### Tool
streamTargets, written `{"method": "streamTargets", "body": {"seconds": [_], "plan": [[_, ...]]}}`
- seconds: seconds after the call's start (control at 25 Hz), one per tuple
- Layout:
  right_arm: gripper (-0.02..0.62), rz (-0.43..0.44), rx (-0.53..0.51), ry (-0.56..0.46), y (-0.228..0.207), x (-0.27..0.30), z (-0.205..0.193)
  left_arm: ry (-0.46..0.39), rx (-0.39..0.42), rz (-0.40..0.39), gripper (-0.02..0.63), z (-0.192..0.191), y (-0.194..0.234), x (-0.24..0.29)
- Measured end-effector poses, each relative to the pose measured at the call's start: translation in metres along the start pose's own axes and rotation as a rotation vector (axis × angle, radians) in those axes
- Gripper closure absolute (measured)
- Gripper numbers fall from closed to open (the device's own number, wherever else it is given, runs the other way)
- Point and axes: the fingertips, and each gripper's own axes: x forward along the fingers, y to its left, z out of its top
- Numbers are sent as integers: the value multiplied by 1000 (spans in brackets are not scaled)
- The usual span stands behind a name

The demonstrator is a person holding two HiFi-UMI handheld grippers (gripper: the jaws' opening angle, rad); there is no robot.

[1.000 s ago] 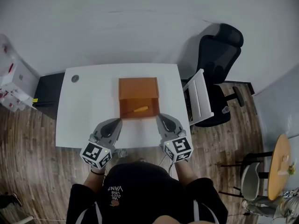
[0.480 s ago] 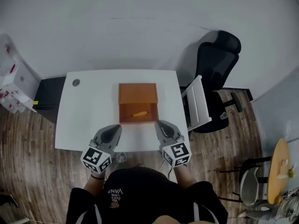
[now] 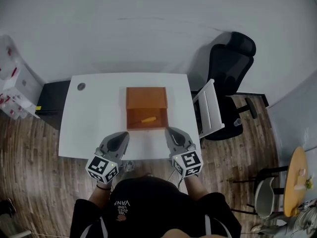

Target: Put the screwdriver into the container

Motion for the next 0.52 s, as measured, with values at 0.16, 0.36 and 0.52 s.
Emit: {"method": "streamTargets", "body": {"seconds": [0.16,0.36,0.52], "plan": [[583,0,-2,2,0,0,0,2,-3,1,591,-1,0,0],[583,0,-2,-3,-1,0,-1,1,-3,3,591,-2,0,1],[584,0,-4,1,-2,1,0,3,0,3,591,-2,0,3]]}}
